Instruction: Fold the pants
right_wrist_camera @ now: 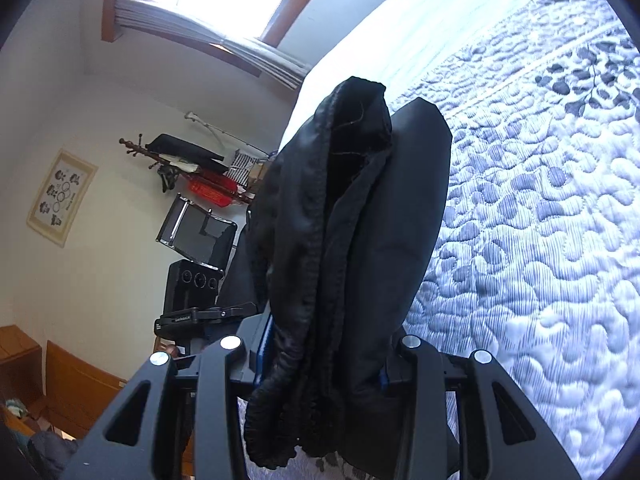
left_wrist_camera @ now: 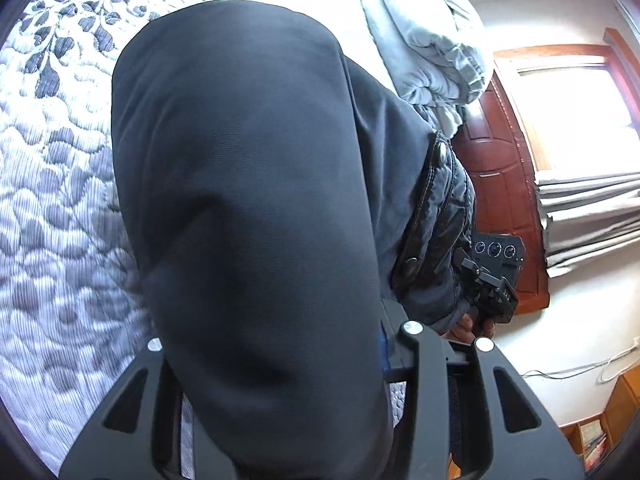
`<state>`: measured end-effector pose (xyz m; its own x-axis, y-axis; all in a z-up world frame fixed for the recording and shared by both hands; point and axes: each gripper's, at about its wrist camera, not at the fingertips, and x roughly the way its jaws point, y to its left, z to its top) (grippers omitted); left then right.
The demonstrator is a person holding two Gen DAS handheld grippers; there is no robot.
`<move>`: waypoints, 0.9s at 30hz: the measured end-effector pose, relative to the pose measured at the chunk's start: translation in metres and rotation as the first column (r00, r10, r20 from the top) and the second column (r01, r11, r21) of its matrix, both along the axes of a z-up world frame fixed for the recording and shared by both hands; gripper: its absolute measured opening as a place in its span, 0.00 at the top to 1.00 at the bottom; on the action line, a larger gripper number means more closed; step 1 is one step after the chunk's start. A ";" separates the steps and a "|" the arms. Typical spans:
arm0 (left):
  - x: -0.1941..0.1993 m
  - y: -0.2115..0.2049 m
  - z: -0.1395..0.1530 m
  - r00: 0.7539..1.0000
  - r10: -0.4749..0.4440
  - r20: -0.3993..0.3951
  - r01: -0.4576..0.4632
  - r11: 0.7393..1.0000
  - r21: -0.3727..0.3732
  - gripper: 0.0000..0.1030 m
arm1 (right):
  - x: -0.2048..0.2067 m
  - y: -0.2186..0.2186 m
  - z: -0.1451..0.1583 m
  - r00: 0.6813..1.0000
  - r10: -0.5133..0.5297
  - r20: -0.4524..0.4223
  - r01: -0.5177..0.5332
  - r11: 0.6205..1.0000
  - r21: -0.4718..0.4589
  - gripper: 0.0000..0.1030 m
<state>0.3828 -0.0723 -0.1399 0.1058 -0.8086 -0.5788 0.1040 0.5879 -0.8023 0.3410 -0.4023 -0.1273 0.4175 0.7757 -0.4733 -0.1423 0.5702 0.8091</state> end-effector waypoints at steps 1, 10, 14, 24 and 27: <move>0.003 0.002 -0.003 1.000 0.001 -0.003 -0.001 1.000 0.005 0.63 | 0.002 0.002 -0.003 1.000 0.000 -0.007 0.000 1.000 0.001 0.62; 0.017 0.008 -0.021 0.999 0.008 -0.035 -0.008 1.000 -0.004 0.60 | 0.024 -0.013 -0.034 0.996 -0.009 -0.089 0.011 1.000 0.026 0.62; 0.017 0.014 -0.029 0.999 0.011 -0.036 -0.011 1.000 -0.015 0.57 | 0.024 -0.026 -0.055 0.993 -0.019 -0.116 0.026 0.998 0.059 0.61; 0.008 0.017 -0.042 0.999 0.051 0.005 -0.051 0.999 0.010 0.36 | 0.011 -0.048 -0.093 0.986 -0.062 -0.153 0.084 0.986 0.142 0.51; 0.004 0.019 -0.042 0.996 0.081 0.022 -0.081 0.996 0.021 0.30 | 0.008 -0.051 -0.096 0.988 -0.067 -0.140 0.088 0.985 0.150 0.46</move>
